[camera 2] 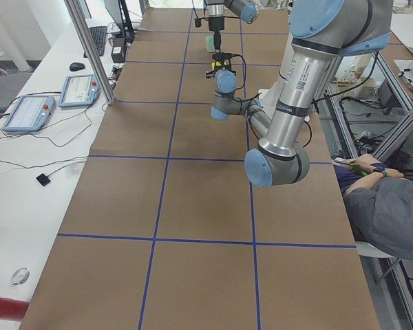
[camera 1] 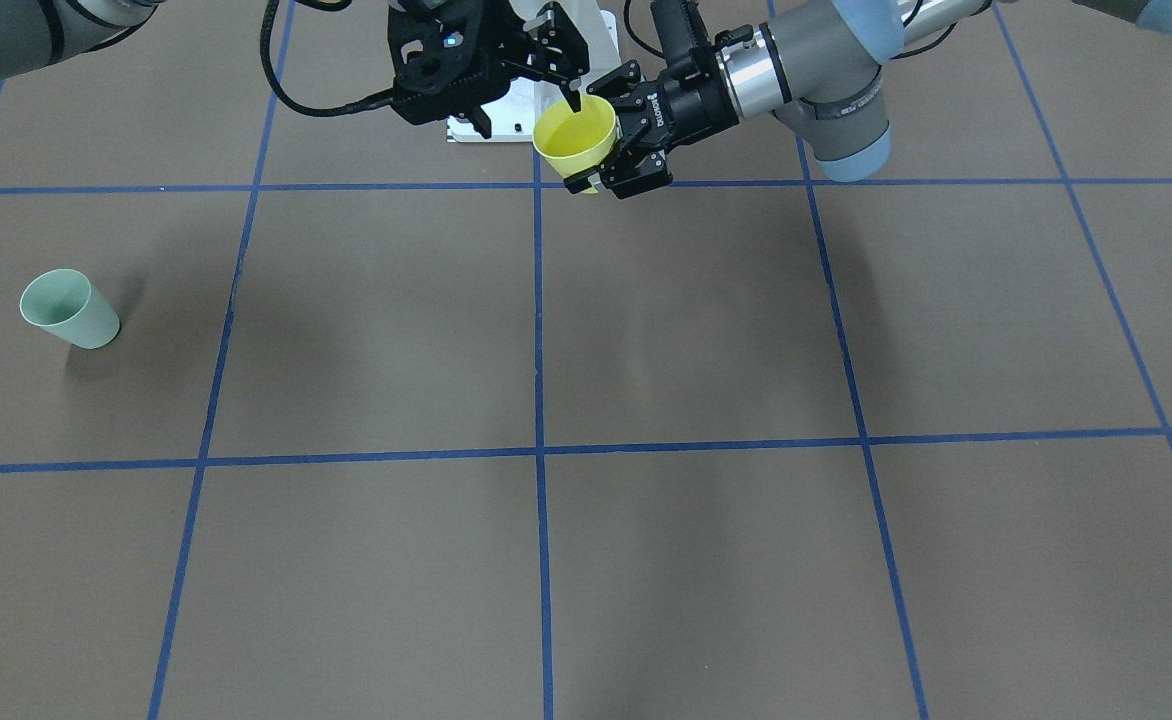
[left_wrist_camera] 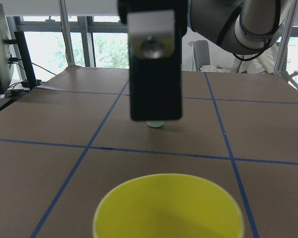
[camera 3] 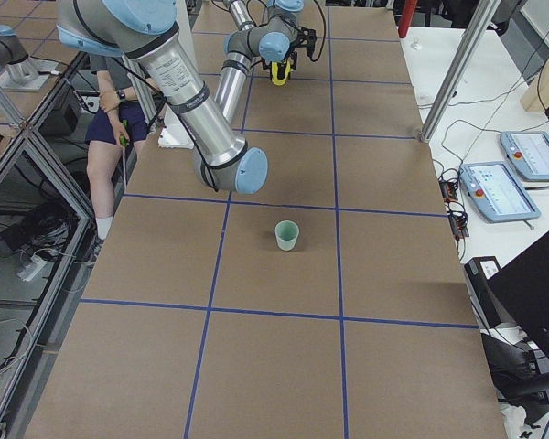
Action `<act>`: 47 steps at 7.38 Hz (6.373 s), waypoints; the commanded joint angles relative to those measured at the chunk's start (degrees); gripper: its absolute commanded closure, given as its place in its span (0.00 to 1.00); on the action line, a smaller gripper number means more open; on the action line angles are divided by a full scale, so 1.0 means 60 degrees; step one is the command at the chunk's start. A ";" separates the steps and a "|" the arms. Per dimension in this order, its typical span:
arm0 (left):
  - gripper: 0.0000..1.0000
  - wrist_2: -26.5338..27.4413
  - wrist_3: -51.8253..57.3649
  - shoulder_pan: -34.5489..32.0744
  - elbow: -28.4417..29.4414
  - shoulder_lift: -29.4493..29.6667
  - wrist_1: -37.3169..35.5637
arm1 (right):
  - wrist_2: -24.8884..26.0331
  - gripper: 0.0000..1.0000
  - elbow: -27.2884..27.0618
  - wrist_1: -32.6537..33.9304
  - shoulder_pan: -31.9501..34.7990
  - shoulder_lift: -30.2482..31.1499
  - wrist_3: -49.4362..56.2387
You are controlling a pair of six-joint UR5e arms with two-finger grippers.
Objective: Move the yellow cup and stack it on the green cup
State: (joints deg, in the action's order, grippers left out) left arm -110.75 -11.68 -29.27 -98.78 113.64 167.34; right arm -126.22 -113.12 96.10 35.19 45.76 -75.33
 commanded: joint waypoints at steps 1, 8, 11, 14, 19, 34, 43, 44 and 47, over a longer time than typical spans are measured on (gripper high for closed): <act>1.00 0.0001 -0.0002 0.0000 -0.0002 0.0000 0.0000 | 0.0279 0.00 0.0060 0.0023 -0.0269 0.0078 -0.0013; 1.00 0.0001 -0.0017 0.0000 0.0056 -0.0014 0.0334 | 0.0925 0.01 0.0060 0.0008 -0.0577 0.0196 -0.0013; 1.00 -0.0014 -0.0032 0.0015 0.0100 -0.0014 0.0585 | 0.0896 0.01 -0.0028 -0.0050 -0.0578 0.0123 -0.0013; 1.00 -0.0014 -0.0032 0.0029 0.0115 -0.0014 0.0659 | 0.0896 0.10 -0.0028 -0.0080 -0.0578 0.0151 0.0001; 1.00 -0.0014 -0.0046 0.0088 0.0144 -0.0073 0.0966 | 0.0852 0.73 -0.0043 -0.0094 -0.0592 0.0152 -0.0013; 0.00 0.0015 -0.1072 0.0117 0.0115 -0.0175 0.1246 | 0.1218 1.00 -0.0731 -0.0021 0.0195 0.1805 -0.0013; 0.00 0.2742 -0.1643 -0.1958 0.0042 -0.3468 -0.2085 | 0.0881 1.00 -0.0878 0.0609 0.3419 0.4367 0.4593; 0.00 0.1943 -0.1541 -0.2644 0.0042 -0.3761 -0.2660 | 0.0562 1.00 -0.0878 0.0565 0.3827 0.4878 0.5602; 0.00 -0.0622 -0.0539 -0.4973 0.0115 -0.4160 -0.4708 | -0.0523 1.00 -0.0849 0.0521 0.5190 0.6242 0.8271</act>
State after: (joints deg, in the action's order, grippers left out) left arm -108.59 -19.30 -53.38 -98.25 89.38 144.94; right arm -127.33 -118.31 99.28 63.10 79.81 -32.15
